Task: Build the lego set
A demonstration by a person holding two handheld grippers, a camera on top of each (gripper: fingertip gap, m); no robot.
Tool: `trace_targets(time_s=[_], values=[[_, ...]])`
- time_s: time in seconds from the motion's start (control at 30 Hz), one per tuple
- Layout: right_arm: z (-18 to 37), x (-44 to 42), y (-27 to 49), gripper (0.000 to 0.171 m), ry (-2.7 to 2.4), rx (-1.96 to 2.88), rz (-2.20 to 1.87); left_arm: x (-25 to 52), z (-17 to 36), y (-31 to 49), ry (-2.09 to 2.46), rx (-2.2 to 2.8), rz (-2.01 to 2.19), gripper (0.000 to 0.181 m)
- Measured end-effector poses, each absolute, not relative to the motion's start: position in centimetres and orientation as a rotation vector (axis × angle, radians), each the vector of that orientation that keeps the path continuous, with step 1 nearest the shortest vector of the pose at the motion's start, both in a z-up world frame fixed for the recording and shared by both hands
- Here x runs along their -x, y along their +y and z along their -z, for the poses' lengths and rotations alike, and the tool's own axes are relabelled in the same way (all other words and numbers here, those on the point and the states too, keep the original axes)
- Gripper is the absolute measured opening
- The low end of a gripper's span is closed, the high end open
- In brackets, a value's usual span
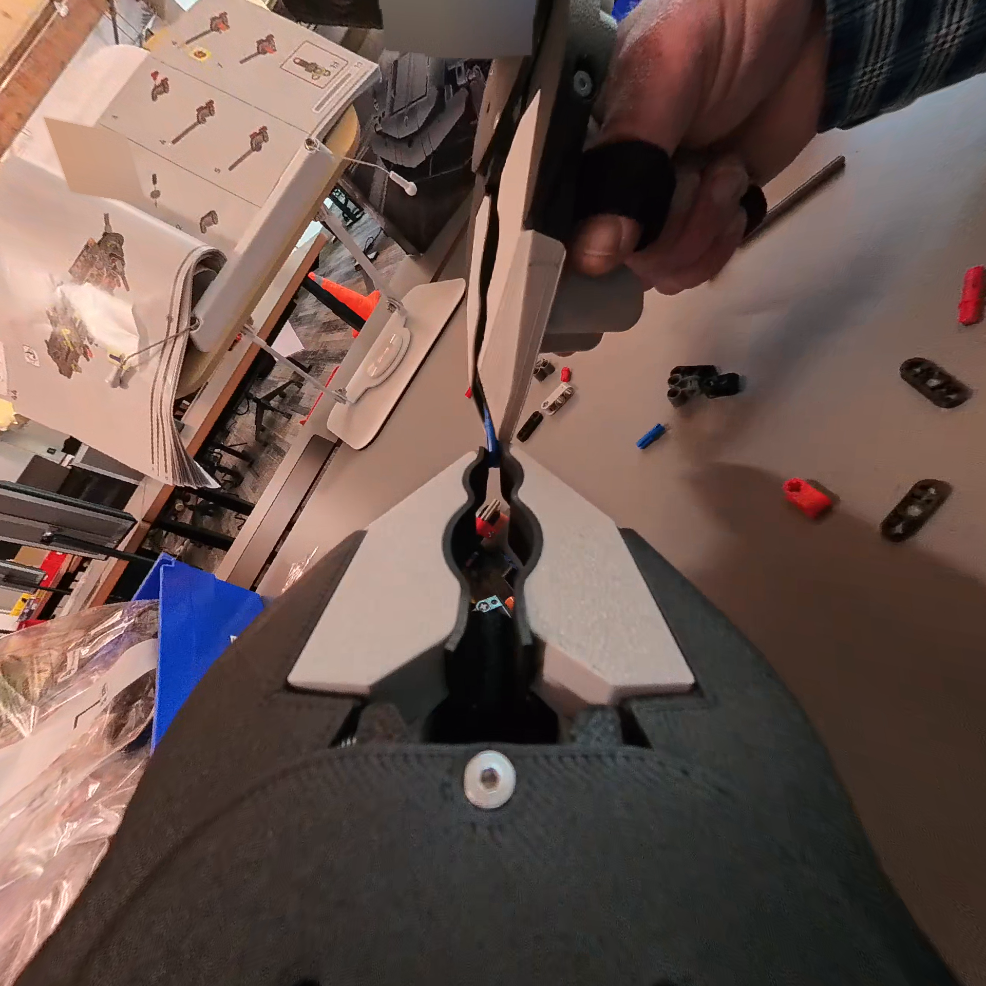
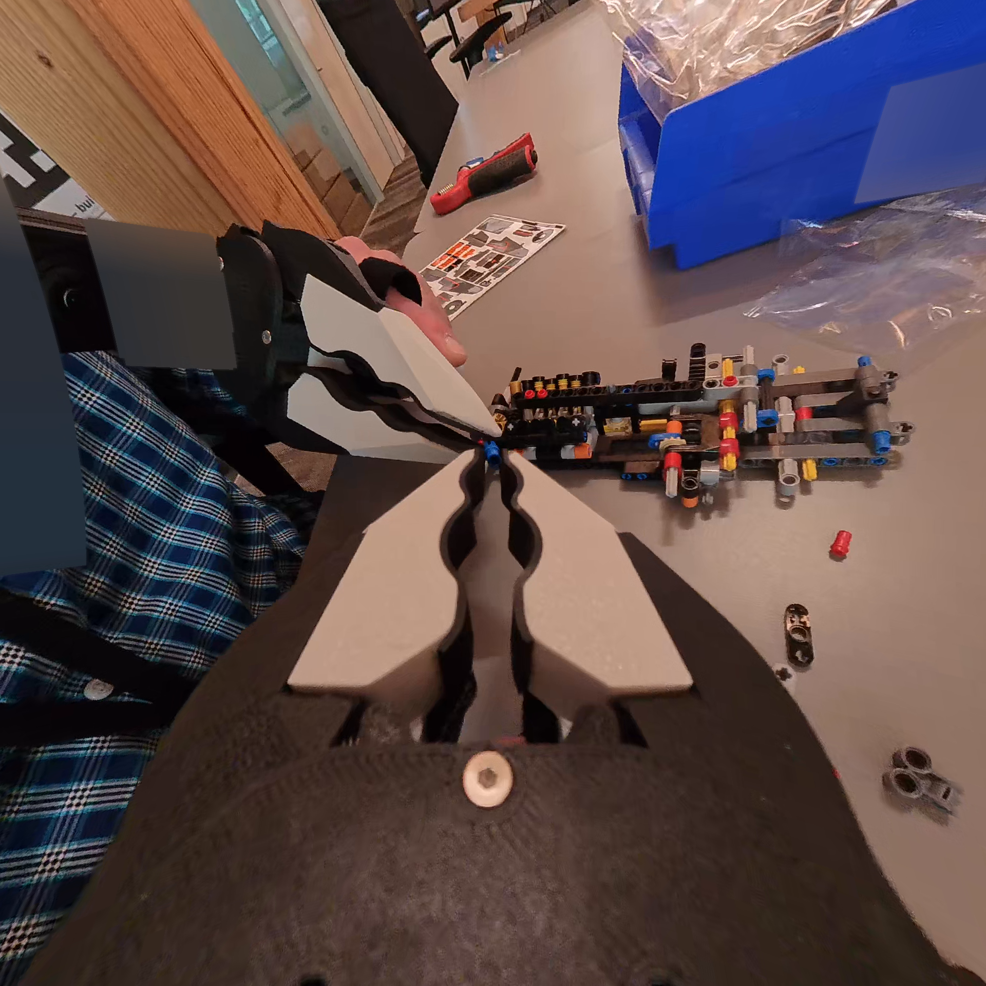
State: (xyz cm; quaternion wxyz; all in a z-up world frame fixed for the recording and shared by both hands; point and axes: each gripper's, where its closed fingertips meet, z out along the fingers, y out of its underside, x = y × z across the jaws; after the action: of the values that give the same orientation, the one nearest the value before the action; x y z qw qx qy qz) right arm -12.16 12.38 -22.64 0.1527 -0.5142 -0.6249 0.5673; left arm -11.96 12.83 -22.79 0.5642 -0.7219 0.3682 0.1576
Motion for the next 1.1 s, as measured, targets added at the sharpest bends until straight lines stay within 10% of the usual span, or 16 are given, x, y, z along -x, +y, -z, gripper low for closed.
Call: trace_targets(time_s=[1.1], values=[[22.5,12.4,12.9,0.002,-1.785,1.459,-1.520,12.7,22.0,12.4,0.814,1.712,-0.379,0.007]])
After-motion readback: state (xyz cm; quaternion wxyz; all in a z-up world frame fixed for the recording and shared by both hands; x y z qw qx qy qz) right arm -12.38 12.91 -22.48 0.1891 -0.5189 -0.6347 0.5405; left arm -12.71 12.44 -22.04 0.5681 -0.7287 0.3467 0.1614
